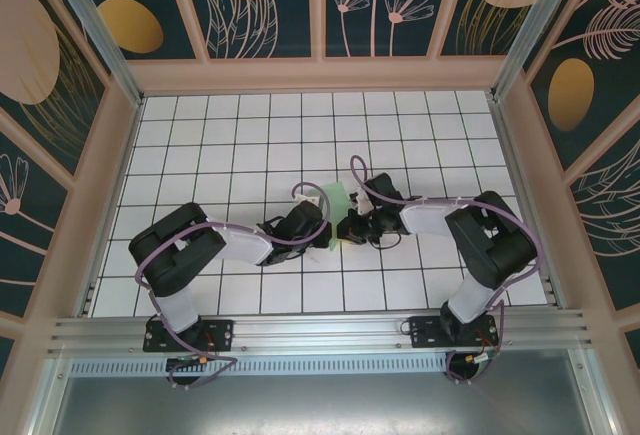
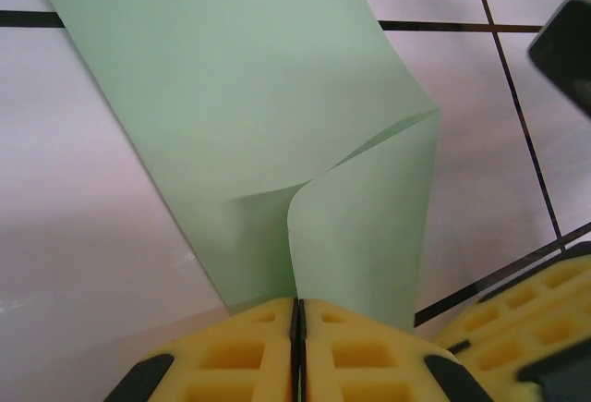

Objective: Fold a paper plane with a square sheet of paper (pick it up from the middle)
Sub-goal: Third fold the triangle at the center of the table.

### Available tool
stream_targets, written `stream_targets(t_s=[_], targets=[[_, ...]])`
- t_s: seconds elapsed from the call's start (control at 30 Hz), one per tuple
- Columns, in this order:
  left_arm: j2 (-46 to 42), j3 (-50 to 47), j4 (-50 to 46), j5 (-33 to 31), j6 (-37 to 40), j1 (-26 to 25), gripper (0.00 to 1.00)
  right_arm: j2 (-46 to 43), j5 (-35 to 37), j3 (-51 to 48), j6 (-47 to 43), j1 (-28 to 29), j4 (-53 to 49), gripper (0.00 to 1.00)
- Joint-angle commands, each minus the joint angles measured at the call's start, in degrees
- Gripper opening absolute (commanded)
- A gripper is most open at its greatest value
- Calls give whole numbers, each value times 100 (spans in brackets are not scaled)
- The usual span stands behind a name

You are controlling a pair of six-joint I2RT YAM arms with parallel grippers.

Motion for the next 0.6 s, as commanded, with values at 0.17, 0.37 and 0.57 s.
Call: stream_targets(t_s=[0.17,0.37,0.57], targets=[[321,-63,-632,196,77,7,13,148,358,-26,-119,53,-222,9],[292,-72,-626,190,76,3,13,-383,-1,-31,146,97,-16,10],[317,-55,-624,206,85,9,13,-295,-140,-164,408,230,345,10]])
